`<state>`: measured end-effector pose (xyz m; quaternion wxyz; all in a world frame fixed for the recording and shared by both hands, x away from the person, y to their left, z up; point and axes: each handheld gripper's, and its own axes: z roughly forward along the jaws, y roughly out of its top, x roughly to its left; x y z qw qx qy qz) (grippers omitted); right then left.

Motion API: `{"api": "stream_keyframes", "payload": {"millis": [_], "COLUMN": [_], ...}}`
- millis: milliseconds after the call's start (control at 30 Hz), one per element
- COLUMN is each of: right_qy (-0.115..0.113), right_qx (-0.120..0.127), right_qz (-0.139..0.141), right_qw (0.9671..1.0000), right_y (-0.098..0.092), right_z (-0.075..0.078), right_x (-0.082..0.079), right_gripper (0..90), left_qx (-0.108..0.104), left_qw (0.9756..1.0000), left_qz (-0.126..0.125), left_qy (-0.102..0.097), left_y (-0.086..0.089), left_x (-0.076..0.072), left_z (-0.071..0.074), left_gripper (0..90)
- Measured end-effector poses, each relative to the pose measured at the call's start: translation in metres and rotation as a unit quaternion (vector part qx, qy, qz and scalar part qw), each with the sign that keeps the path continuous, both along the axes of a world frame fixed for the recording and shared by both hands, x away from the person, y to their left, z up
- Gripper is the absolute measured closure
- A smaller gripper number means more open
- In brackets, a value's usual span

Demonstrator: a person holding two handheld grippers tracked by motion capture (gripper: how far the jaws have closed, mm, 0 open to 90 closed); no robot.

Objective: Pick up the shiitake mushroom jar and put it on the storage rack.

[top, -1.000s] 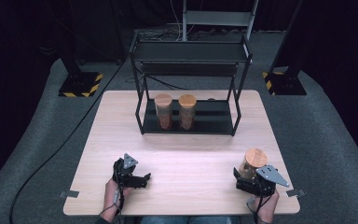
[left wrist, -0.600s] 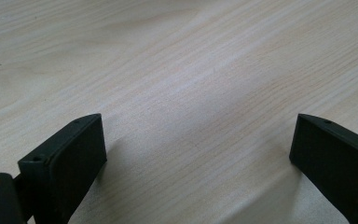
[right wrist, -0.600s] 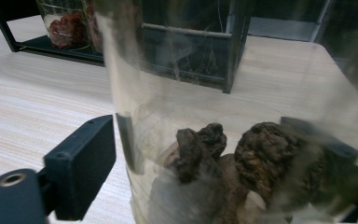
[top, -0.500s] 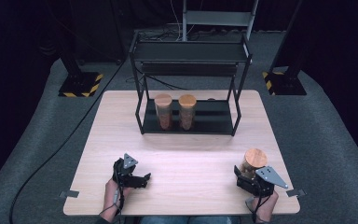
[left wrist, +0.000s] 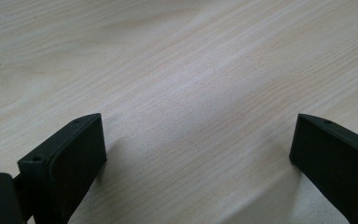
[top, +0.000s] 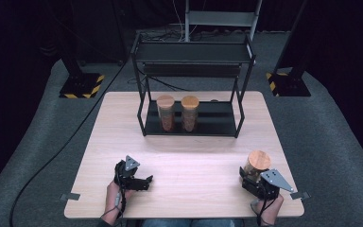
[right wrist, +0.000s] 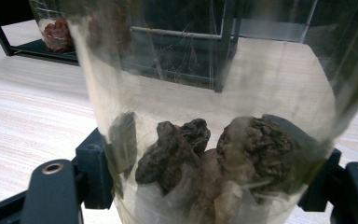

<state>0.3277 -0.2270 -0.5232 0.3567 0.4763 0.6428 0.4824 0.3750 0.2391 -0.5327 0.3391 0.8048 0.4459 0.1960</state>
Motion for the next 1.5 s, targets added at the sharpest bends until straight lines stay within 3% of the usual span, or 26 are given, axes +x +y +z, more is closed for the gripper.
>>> {"api": "stream_keyframes", "payload": {"millis": [167,1500], "right_qy": [0.0,-0.004], "right_qx": [-0.003,-0.015], "right_qz": [-0.009,0.011], "right_qw": [1.0,0.9998], "right_y": [0.001,0.017], "right_z": [0.001,0.02], "right_x": [0.0,0.007], "right_gripper": [24.7,24.8], "left_qx": [0.0,0.001], "left_qw": [1.0,1.0], "left_qz": [0.0,0.0], "left_qy": [0.0,0.0], "left_y": [0.0,0.0], "left_x": [0.0,0.0], "left_z": [0.0,0.0], "left_gripper": [2.8,2.8]}}
